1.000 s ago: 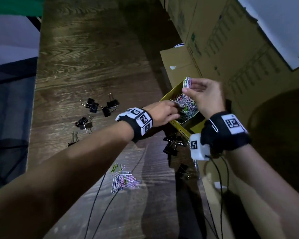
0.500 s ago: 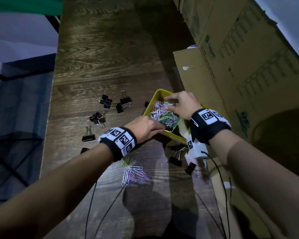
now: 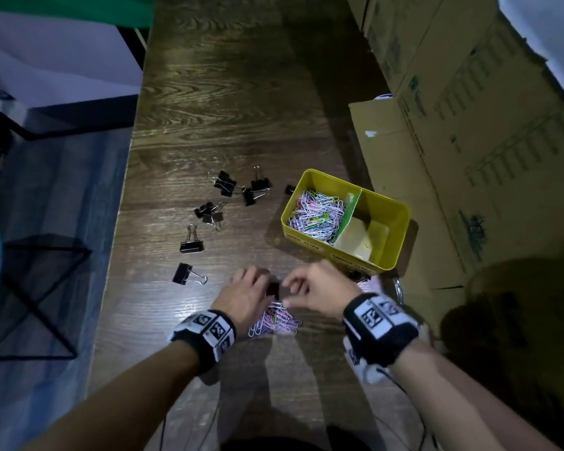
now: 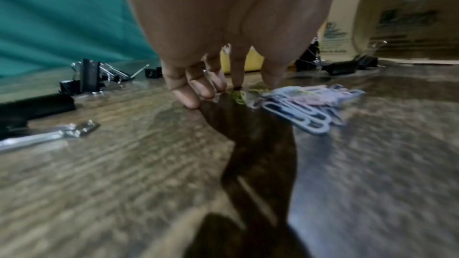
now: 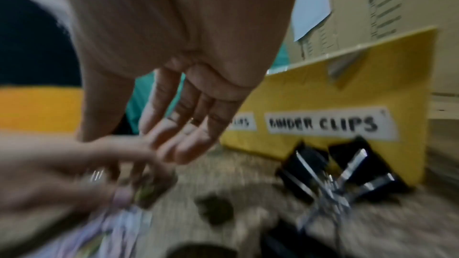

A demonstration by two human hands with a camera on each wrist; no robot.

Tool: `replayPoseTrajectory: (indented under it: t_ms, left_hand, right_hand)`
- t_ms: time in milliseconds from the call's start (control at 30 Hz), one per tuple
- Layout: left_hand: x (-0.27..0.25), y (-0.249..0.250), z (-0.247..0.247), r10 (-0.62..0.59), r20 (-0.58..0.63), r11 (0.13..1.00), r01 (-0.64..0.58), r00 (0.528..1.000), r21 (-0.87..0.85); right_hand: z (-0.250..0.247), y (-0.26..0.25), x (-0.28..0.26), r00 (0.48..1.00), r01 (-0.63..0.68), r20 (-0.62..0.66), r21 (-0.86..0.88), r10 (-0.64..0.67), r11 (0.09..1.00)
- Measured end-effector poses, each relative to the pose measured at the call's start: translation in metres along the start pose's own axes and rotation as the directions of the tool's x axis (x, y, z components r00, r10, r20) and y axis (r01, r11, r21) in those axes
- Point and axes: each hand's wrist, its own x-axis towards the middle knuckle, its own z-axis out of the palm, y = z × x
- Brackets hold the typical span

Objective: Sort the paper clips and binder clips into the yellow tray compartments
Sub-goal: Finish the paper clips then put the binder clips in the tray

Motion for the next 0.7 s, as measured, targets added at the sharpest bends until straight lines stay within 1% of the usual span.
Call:
replayPoseTrajectory:
  t_ms: [67,100,133,200,267,333,367,433,500,600,700]
  left_hand:
    - [-0.010,0.008,0.010,0.034,0.008,0.999,-0.034,0.999,-0.010]
    - [-0.015,0.011,0.013,0.069,0.011,0.998,-0.069,0.998,-0.011]
    - [-0.020,0.013,0.014,0.102,0.011,0.995,-0.101,0.995,-0.009]
    - [-0.029,0.012,0.014,0.120,-0.007,0.993,-0.120,0.993,-0.015]
    - [-0.035,0.007,0.011,0.034,-0.004,0.999,-0.034,0.999,-0.029]
    - [-0.037,0.002,0.008,-0.072,0.072,0.996,0.075,0.995,-0.047]
    - [-0.038,0.003,0.007,-0.091,0.106,0.995,0.095,0.990,-0.037]
    - [-0.037,0.008,0.010,-0.084,0.131,0.996,0.085,0.988,0.002]
    - [-0.034,0.014,0.013,-0.074,0.130,0.997,0.076,0.989,-0.015]
    - [-0.036,0.018,0.016,-0.073,0.104,0.989,0.086,0.992,-0.124]
    - [-0.041,0.020,0.012,-0.047,0.046,0.974,0.056,0.998,-0.220]
  right_hand:
    - [0.031,0.011,-0.001,0.989,-0.088,0.096,-0.234,0.113,0.968]
    - [0.045,0.014,-0.003,0.981,-0.109,0.120,-0.305,0.152,0.946]
    - [0.058,0.017,-0.006,0.978,-0.114,0.125,-0.340,0.165,0.934]
    - [0.076,0.015,-0.011,0.985,-0.111,0.090,-0.332,0.149,0.937]
    - [0.087,0.012,-0.013,0.990,-0.131,0.019,-0.293,0.143,0.947]
    - [0.092,0.008,-0.011,0.987,-0.159,-0.029,-0.279,0.158,0.947]
    - [0.095,0.006,-0.009,0.987,-0.162,-0.043,-0.285,0.157,0.945]
    - [0.099,0.004,-0.004,0.988,-0.156,-0.055,-0.297,0.146,0.942]
    - [0.102,0.004,-0.001,0.990,-0.139,-0.052,-0.303,0.130,0.943]
    - [0.106,0.004,-0.001,0.991,-0.135,-0.055,-0.292,0.124,0.947]
    - [0.107,0.002,-0.002,0.990,-0.143,-0.062,-0.311,0.130,0.940]
